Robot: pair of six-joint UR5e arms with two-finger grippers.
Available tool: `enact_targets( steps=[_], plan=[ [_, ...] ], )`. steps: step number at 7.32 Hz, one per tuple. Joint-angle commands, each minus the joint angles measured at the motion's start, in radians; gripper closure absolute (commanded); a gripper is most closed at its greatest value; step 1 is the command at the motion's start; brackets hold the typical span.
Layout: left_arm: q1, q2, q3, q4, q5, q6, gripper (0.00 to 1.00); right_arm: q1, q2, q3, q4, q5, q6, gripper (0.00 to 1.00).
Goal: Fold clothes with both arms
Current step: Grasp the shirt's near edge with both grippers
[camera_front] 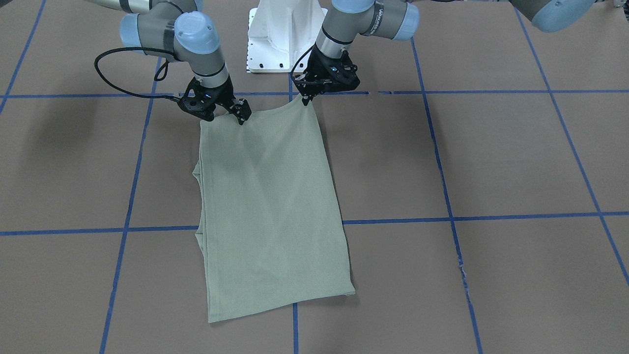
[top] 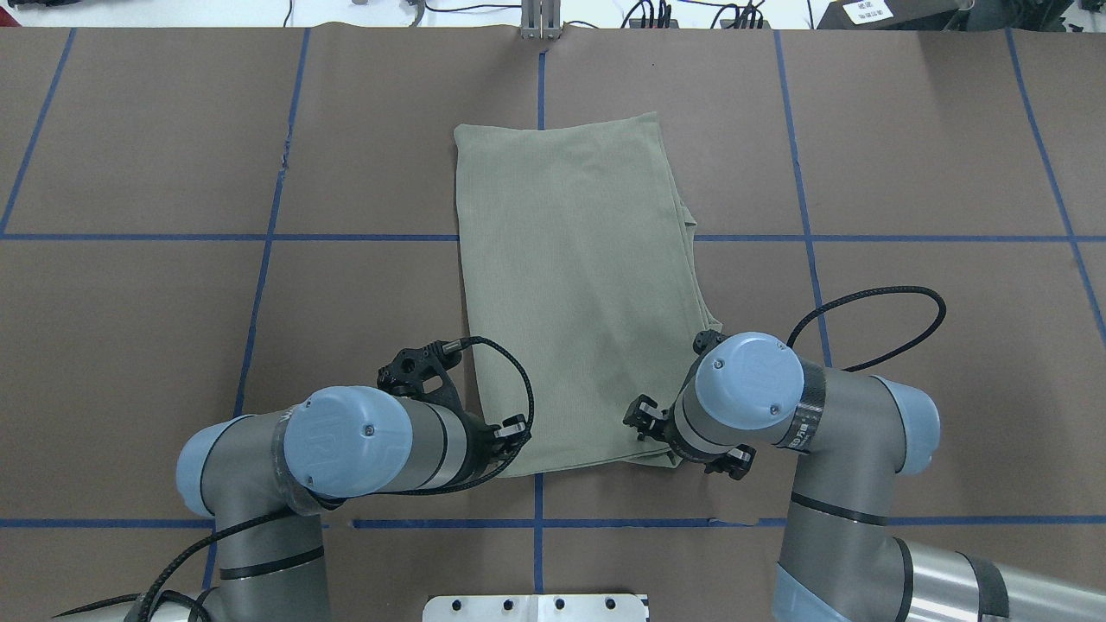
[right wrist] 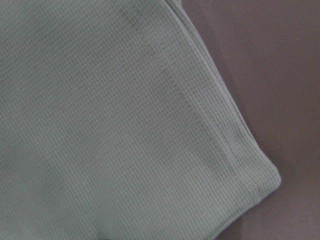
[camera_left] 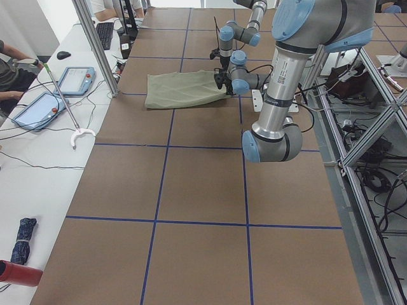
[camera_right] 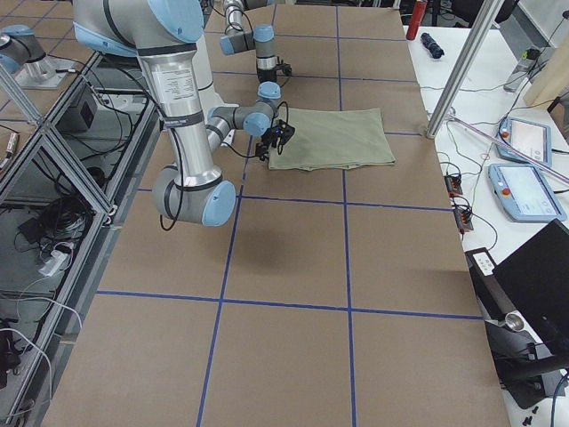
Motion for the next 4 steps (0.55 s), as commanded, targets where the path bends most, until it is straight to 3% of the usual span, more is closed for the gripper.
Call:
enact_targets(
  steps=[1,3,4],
  plan=[
    [0.0,0.003,0.0,0.0,0.0,0.0,1.0,-0.001,-0.004,0.0,-0.001,0.0,0.0,0.34],
    [0.0,0.003,0.0,0.0,0.0,0.0,1.0,-0.003,-0.001,0.0,0.0,0.003,0.0,0.87],
    [0.0,0.003,0.0,0.0,0.0,0.0,1.0,-0.004,0.005,0.001,0.0,0.004,0.0,0.99]
  ],
)
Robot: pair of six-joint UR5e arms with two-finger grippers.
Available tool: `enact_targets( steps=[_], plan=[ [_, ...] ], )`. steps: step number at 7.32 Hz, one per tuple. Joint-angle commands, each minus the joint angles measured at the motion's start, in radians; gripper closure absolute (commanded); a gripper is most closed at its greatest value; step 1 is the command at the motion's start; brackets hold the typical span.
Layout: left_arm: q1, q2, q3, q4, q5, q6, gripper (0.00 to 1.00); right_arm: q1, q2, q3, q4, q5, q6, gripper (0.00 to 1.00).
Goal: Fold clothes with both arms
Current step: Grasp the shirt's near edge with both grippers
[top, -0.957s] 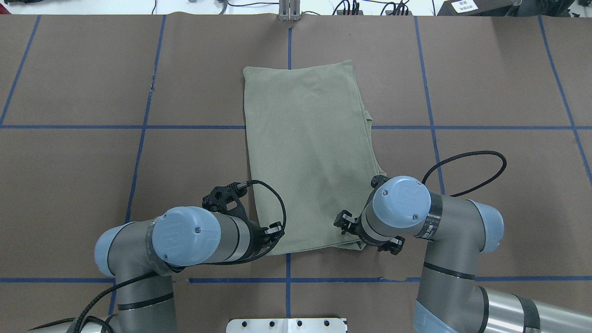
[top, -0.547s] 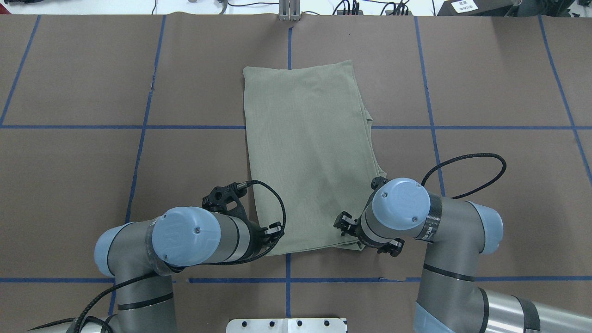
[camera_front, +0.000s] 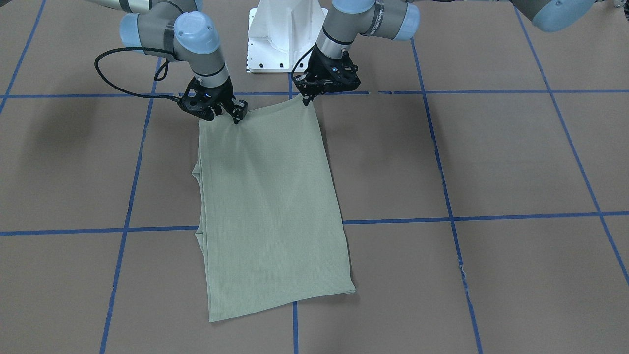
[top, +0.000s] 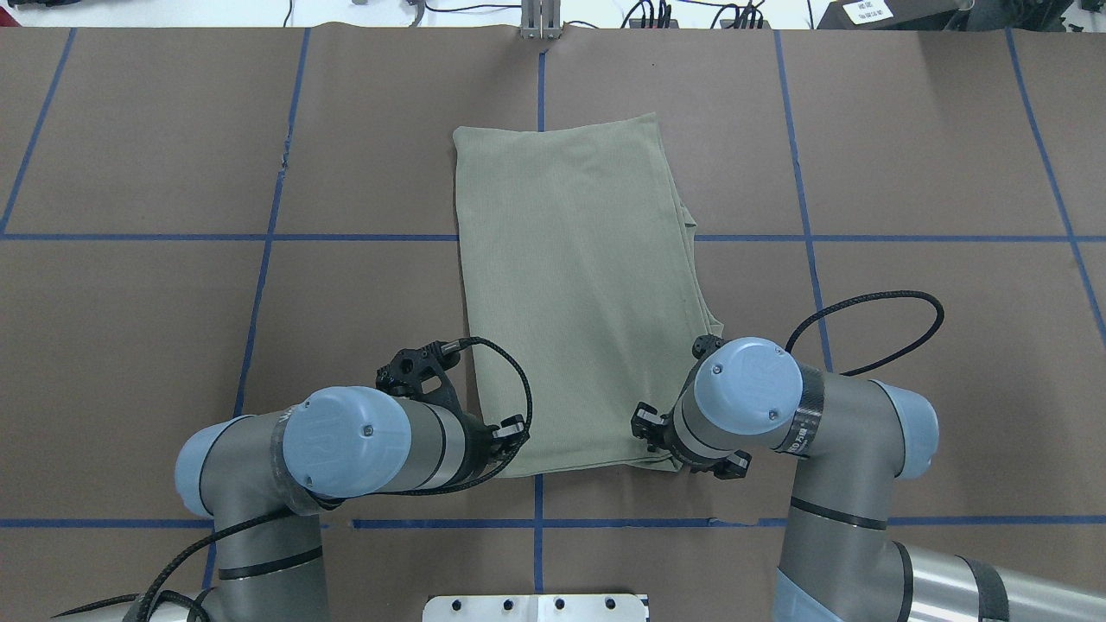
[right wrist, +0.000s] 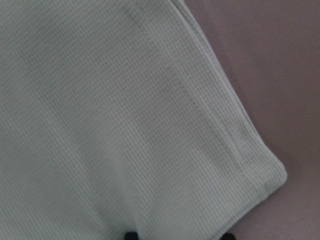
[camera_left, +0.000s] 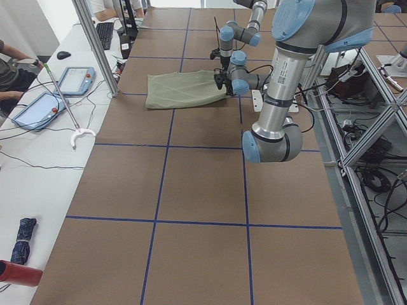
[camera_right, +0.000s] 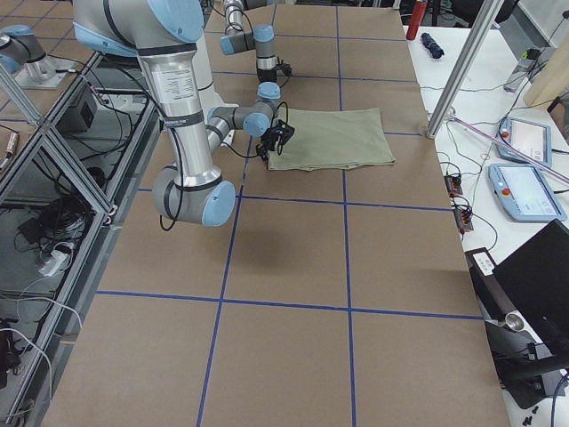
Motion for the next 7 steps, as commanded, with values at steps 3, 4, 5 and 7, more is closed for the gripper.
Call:
enact_targets(
  steps=[3,4,5,7],
  plan=[
    [0.0,0.0,0.0,0.0,0.0,0.0,1.0,-0.002,0.015,0.012,0.001,0.005,-0.002,1.0],
    [0.0,0.002,0.0,0.0,0.0,0.0,1.0,0.0,0.022,0.013,0.001,0.001,0.002,1.0],
    [0.0,0.002,0.0,0.0,0.0,0.0,1.0,0.004,0.028,0.032,0.001,-0.002,0.005,1.0],
    [0.003,0.011,-0.024,0.002,0.002,0.0,1.0,0.006,0.027,0.061,0.001,-0.001,0.022,1.0]
  ],
)
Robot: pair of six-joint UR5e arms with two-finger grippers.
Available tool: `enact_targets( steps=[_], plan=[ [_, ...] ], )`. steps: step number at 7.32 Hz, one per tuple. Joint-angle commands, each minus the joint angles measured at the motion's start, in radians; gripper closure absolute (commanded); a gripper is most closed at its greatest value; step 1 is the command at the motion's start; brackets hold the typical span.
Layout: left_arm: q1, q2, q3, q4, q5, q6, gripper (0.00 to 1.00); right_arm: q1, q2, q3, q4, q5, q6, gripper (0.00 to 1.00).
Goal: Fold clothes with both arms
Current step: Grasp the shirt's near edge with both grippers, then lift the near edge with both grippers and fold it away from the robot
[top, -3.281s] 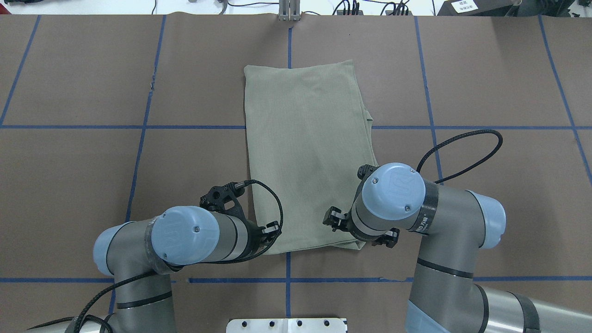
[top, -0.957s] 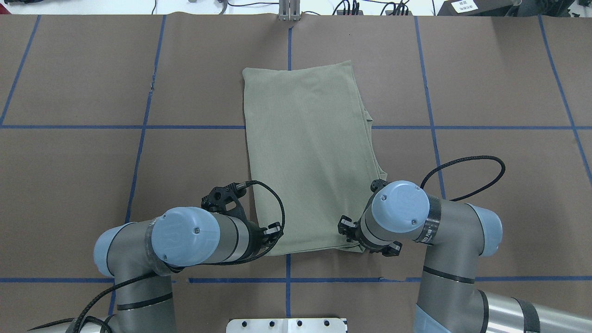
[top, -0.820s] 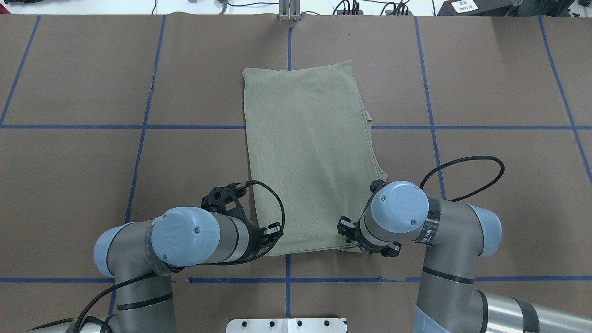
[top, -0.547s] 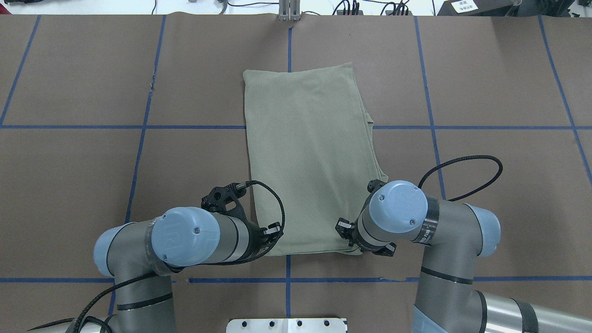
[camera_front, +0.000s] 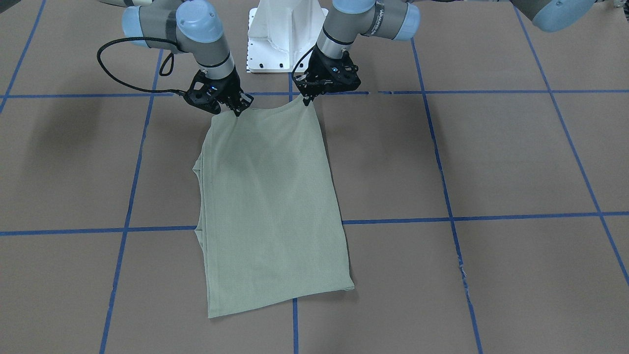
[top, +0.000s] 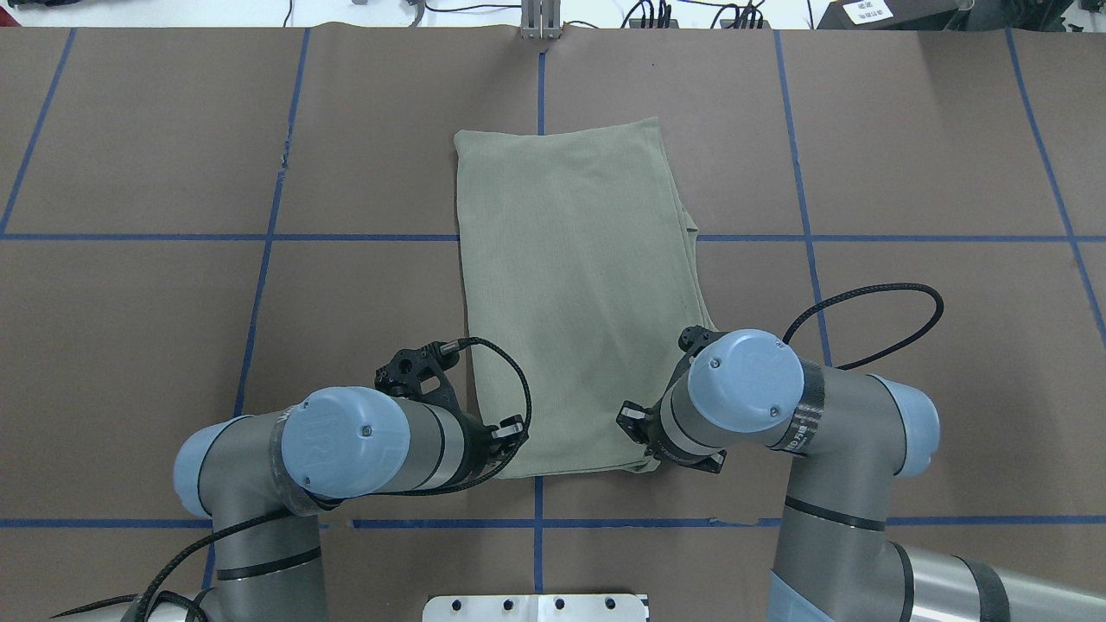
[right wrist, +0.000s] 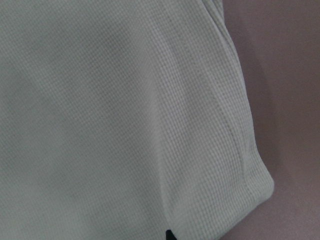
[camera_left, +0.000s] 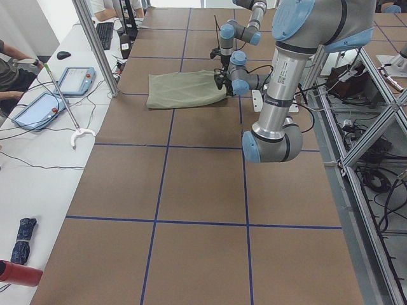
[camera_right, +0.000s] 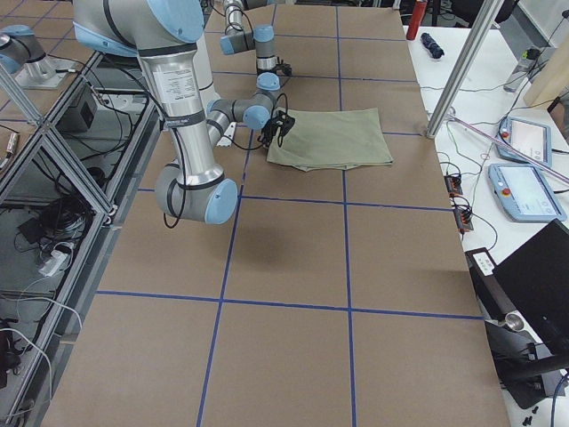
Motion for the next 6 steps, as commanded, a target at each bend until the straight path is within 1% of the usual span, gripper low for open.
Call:
enact_targets(
  steps=[1,2,3,5,6],
  plan=[
    [0.007,0.036,-0.057,0.001,0.001,0.002,1.0,0.001,-0.004,0.034,0.0,0.008,0.004,1.0],
    [0.019,0.059,-0.108,0.032,0.003,0.002,1.0,0.001,-0.011,0.069,0.0,0.016,0.003,1.0],
    [0.052,0.062,-0.163,0.099,0.004,0.0,1.0,-0.008,-0.014,0.118,-0.002,0.033,0.004,1.0],
    [0.105,0.063,-0.249,0.196,0.006,0.0,1.0,-0.017,-0.02,0.208,-0.005,0.164,0.004,1.0],
    [0.111,0.062,-0.295,0.27,0.003,0.0,1.0,-0.019,-0.041,0.25,-0.005,0.2,0.004,1.0]
  ],
)
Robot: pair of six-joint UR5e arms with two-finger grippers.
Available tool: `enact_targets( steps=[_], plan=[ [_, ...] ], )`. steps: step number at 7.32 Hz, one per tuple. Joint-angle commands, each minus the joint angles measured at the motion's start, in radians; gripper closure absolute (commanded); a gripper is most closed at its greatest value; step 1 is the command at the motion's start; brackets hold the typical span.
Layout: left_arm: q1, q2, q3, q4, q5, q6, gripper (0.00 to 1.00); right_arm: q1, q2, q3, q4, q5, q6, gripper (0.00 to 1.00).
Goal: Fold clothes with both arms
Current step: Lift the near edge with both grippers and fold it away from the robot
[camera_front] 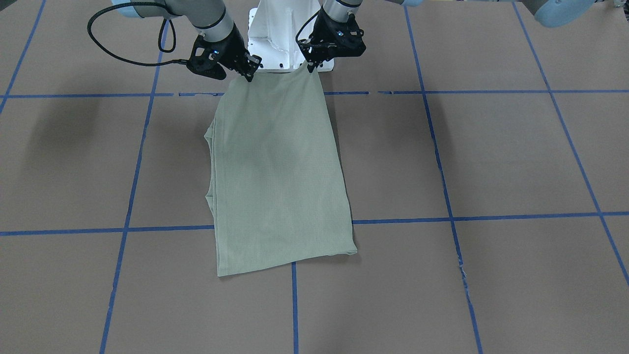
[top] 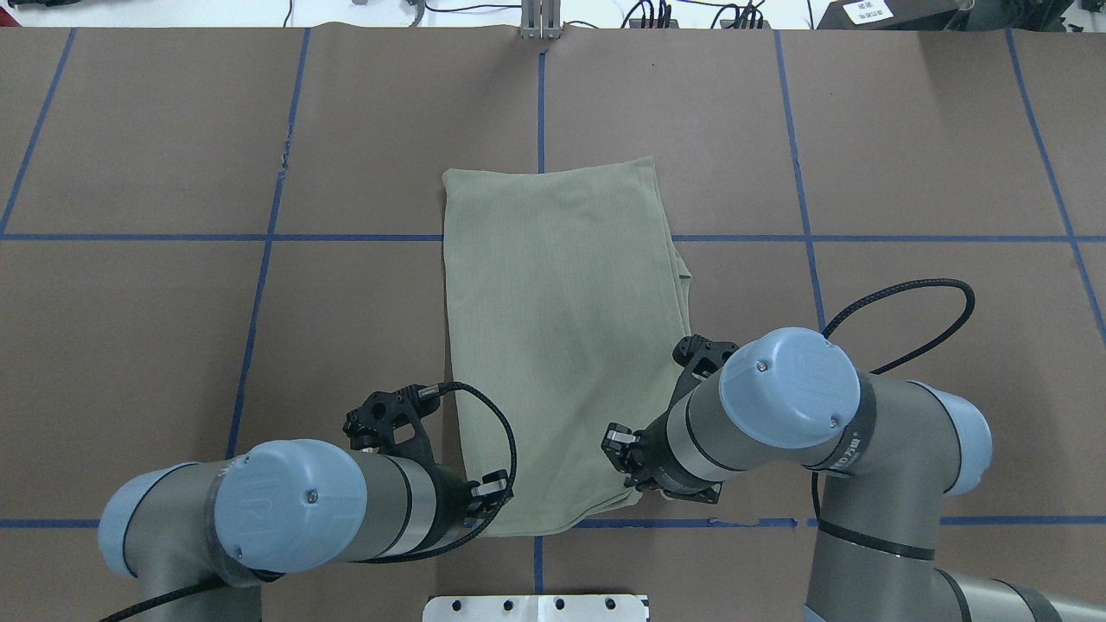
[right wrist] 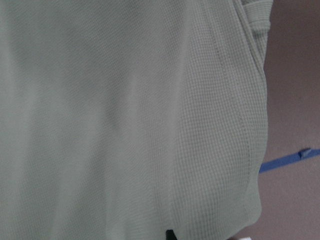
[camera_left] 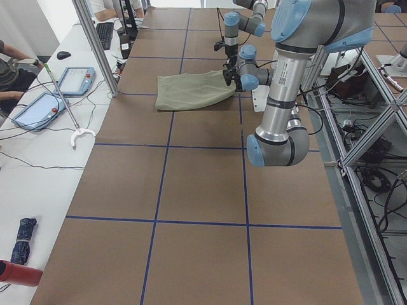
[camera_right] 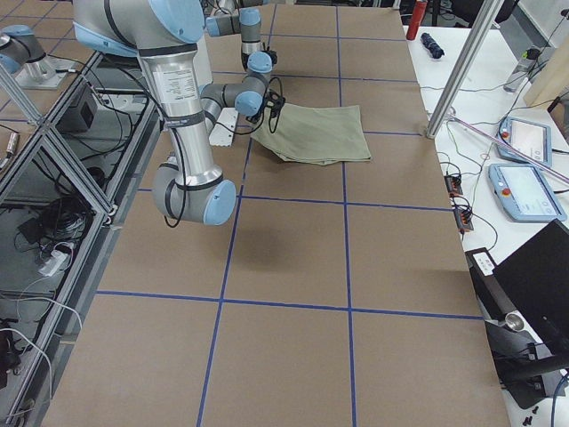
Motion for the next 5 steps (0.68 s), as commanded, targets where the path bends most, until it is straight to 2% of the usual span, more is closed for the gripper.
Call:
enact_targets(
  steps=[1,3,4,5],
  plan=[
    [0.011,-0.002,-0.068,0.11,-0.004,0.001,1.0,-0.003,-0.012,0.04,-0.001,0.047,-0.001,1.0],
    [-0.042,-0.015,-0.049,0.105,-0.005,0.07,1.0,0.069,-0.008,0.02,0.002,0.024,-0.015,1.0],
    [-0.103,-0.035,-0.046,0.104,-0.007,0.11,1.0,0.095,0.007,0.004,0.002,-0.025,-0.034,1.0],
    [-0.186,-0.072,0.004,0.072,-0.007,0.13,1.0,0.118,0.047,-0.04,0.004,-0.085,-0.09,1.0]
  ],
)
